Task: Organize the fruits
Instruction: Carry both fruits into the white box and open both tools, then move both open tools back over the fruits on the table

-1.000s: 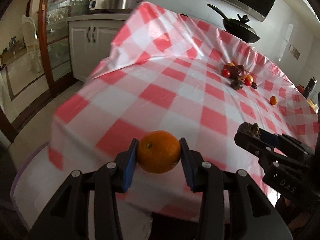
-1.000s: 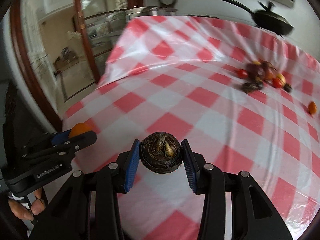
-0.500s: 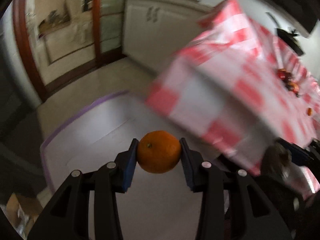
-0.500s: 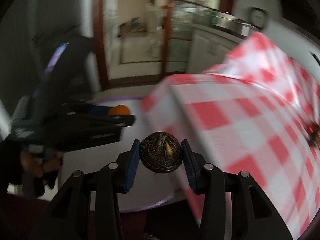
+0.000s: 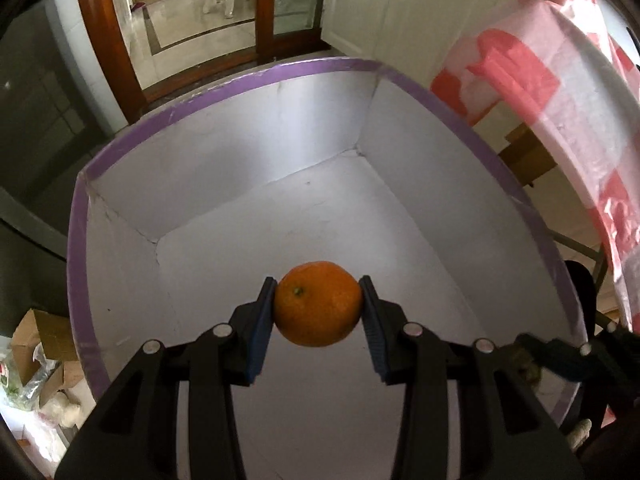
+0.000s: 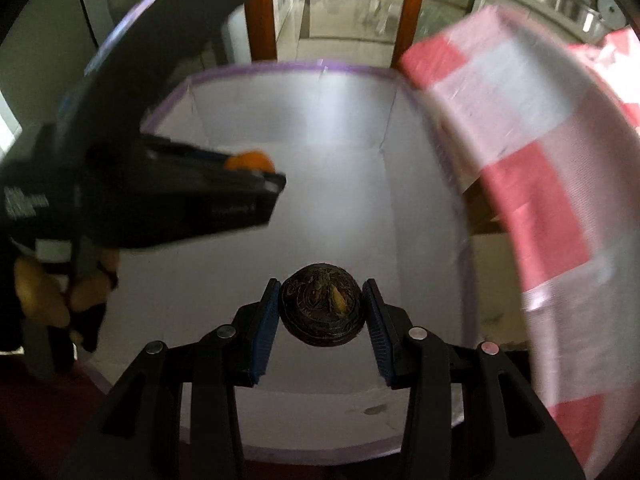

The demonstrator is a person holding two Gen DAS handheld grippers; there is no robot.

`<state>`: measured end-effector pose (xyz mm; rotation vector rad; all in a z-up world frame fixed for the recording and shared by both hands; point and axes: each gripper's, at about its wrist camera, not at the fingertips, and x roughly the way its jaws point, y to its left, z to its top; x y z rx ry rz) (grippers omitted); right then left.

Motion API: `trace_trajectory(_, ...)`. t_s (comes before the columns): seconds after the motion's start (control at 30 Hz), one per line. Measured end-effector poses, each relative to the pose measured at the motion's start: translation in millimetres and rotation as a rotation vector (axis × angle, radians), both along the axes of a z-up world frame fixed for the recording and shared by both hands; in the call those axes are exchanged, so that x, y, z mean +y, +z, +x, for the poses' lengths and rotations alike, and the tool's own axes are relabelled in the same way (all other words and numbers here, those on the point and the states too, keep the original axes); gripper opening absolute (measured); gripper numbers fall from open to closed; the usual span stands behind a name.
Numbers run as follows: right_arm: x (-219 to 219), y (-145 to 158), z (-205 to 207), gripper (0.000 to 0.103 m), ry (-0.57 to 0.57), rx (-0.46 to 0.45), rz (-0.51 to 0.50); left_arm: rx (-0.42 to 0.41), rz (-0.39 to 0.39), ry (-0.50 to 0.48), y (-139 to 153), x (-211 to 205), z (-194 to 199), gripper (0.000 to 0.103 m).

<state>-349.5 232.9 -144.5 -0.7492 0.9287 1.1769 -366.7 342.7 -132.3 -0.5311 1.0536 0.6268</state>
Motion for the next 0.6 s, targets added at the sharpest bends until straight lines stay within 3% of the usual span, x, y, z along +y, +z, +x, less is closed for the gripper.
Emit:
trace_trajectory(0.13, 4, -15, 3, 0.042, -0.007, 0.015, -0.057, 0.006, 0.014, 0.023, 0, 4, -1, 0.047)
trace_trajectory(0.27, 6, -17, 6, 0.044, -0.028, 0.030, -0.084, -0.003, 0.021, 0.054, 5, 3, -2, 0.080)
trace_trajectory(0.4, 6, -8, -1, 0.064, -0.014, 0.002, -0.058, -0.021, 0.011, 0.079, 11, 2, -8, 0.088)
trace_trajectory(0.47, 3, -2, 0, 0.067, -0.011, -0.013, -0.048, -0.039, 0.007, 0.087, 14, 1, -9, 0.094)
trace_trajectory(0.6, -8, 6, -3, 0.067, -0.031, -0.023, -0.028, -0.052, 0.009, 0.093, 13, 4, -8, 0.097)
